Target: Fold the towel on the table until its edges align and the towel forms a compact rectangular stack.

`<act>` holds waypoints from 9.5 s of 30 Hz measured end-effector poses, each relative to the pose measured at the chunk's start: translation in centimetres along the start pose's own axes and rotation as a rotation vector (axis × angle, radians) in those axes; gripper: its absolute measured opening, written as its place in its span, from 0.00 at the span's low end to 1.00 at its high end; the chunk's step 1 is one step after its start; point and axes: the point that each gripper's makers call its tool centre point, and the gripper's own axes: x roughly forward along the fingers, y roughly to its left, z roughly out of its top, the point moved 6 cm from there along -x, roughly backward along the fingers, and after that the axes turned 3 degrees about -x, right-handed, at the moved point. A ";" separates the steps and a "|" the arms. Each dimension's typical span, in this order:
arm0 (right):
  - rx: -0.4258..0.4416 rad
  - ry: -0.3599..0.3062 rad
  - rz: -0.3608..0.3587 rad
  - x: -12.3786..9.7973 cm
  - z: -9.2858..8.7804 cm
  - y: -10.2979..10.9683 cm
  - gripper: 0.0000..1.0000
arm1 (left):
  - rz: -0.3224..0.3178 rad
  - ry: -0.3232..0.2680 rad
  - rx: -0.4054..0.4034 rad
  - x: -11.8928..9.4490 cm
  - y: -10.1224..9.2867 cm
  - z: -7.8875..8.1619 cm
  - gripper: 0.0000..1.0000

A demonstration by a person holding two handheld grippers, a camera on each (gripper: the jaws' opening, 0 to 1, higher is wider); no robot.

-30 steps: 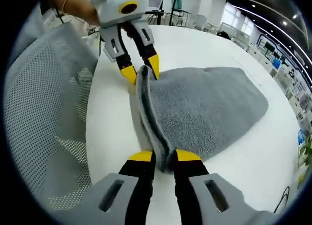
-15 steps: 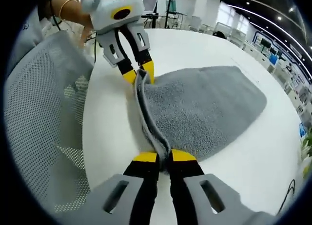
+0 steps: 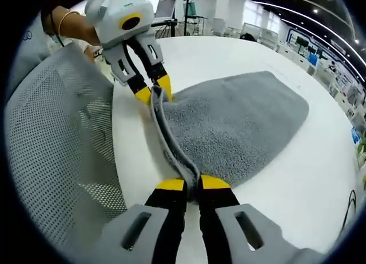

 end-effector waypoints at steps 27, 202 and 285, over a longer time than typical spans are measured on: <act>0.022 0.058 0.125 -2.6 0.6 5.7 0.04 | -0.140 0.030 -0.106 -3.8 -4.7 -1.0 0.08; 0.202 -0.172 -0.231 -2.7 8.6 -13.6 0.45 | 0.255 -0.226 -0.475 -4.7 13.7 2.5 0.38; -0.044 -0.029 -0.089 4.0 5.2 -10.8 0.44 | 0.147 -0.088 -0.286 1.6 11.5 0.2 0.42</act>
